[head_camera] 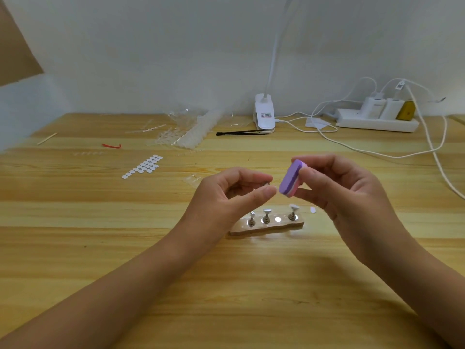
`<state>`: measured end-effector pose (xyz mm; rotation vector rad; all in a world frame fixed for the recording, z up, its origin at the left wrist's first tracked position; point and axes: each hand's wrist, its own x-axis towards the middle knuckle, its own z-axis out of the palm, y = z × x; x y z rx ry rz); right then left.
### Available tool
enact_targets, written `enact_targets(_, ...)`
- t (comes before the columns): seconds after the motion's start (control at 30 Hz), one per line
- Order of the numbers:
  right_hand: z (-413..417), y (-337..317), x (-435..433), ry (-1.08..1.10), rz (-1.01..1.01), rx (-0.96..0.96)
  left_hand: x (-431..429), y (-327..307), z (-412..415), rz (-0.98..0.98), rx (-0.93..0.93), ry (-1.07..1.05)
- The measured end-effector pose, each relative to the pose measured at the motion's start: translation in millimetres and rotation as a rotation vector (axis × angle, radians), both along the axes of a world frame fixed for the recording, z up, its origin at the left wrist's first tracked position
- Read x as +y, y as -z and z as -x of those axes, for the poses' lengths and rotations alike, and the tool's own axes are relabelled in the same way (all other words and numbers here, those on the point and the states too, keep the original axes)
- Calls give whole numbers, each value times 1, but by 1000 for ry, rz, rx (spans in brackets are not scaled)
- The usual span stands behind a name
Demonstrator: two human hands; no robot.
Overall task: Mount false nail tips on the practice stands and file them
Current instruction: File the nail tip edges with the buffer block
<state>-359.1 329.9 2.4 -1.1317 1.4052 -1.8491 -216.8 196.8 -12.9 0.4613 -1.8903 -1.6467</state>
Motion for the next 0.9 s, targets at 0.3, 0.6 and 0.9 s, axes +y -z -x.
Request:
enact_targets(0.3,2,0,2,-112,-131,49,0,-1,-1,25,21,69)
enact_targets(0.6,0,0,1,-90,-113,53,0,0,-1,58,5,82)
enact_targets(0.9,1,6,-1,-46,-41,-21,1,1,1,101,10,71)
